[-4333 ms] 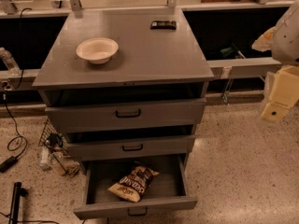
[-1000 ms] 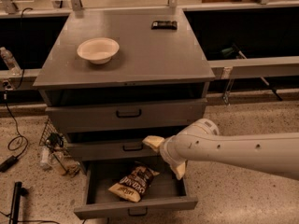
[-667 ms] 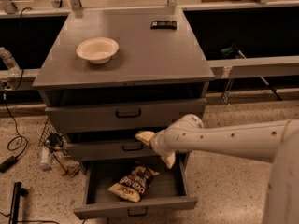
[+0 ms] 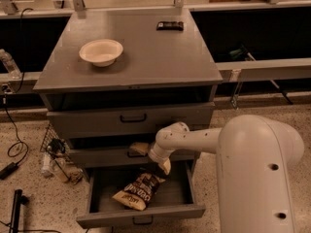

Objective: Pick brown chip bag from bottom drawer and place on counter

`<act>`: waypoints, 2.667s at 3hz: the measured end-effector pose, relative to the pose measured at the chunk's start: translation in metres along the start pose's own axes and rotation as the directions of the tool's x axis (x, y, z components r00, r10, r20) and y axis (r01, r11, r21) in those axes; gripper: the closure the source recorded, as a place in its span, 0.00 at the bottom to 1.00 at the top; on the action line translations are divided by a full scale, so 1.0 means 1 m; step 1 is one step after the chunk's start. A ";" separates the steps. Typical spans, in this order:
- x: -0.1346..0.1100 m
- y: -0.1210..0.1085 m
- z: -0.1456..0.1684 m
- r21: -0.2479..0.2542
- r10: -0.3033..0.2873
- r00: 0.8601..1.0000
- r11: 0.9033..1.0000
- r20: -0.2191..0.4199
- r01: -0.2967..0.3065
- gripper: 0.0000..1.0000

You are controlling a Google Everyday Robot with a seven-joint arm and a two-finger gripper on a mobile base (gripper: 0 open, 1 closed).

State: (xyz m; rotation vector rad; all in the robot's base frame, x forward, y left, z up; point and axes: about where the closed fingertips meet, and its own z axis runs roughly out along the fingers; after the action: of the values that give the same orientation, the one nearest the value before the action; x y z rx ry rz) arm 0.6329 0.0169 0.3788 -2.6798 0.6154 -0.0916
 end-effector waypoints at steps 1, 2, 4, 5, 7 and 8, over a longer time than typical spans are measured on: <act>0.000 0.000 -0.001 0.000 0.000 1.000 1.000 0.000 0.000 0.00; 0.000 -0.001 -0.002 0.000 0.000 1.000 1.000 0.000 0.000 0.16; 0.000 -0.001 -0.003 0.000 0.000 1.000 1.000 0.000 0.000 0.45; 0.000 -0.001 -0.003 0.000 0.000 1.000 1.000 0.000 0.000 0.23; 0.000 -0.001 -0.003 0.000 0.000 1.000 1.000 0.000 0.000 0.48; 0.000 -0.001 -0.003 0.000 0.000 1.000 1.000 0.000 0.000 0.79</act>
Offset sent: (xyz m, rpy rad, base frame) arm -0.0047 -0.0042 0.0872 0.0263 -0.2252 -0.0573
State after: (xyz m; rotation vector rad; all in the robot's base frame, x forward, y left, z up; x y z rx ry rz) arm 0.6328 0.0170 0.3817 -2.6798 0.6155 -0.0923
